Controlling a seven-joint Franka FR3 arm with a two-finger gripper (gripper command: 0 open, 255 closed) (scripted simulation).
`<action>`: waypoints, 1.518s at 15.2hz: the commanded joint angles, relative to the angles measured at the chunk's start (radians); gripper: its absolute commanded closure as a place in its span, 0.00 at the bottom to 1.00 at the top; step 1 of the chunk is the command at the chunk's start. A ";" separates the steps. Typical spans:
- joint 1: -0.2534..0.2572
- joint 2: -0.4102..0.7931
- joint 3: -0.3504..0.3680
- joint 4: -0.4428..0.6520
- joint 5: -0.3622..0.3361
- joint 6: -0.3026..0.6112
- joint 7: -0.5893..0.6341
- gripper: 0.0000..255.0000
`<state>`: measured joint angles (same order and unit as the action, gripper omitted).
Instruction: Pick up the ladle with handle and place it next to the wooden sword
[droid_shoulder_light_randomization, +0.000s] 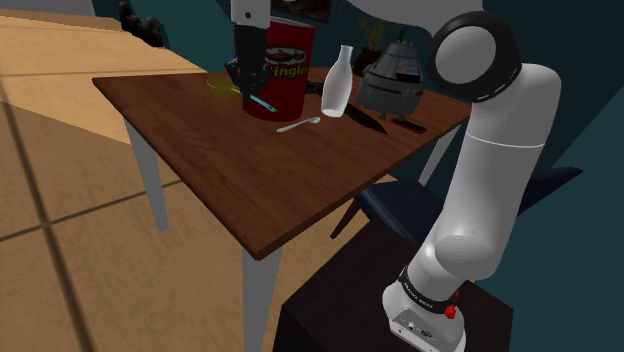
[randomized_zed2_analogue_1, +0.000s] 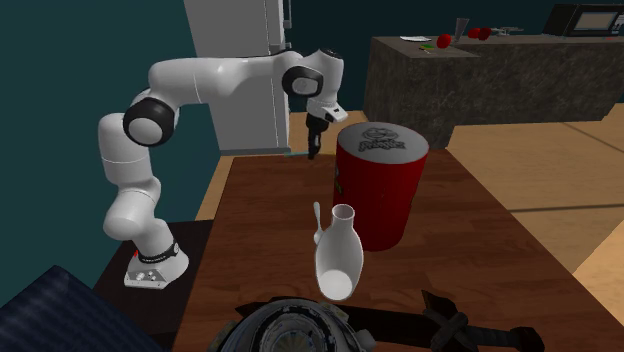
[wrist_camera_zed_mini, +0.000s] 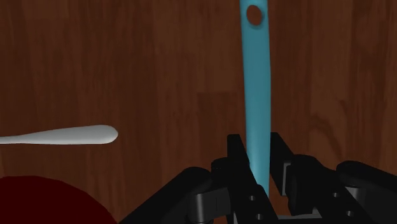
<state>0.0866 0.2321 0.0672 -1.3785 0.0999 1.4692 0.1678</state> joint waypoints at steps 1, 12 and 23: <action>0.000 0.006 0.000 0.037 0.000 -0.031 0.004 1.00; -0.101 -0.287 -0.081 -0.325 -0.013 0.020 -0.184 1.00; -0.203 -0.502 -0.209 -0.548 -0.087 0.015 -0.406 1.00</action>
<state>-0.1076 -0.2575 -0.1298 -1.9133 0.0206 1.4837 -0.2173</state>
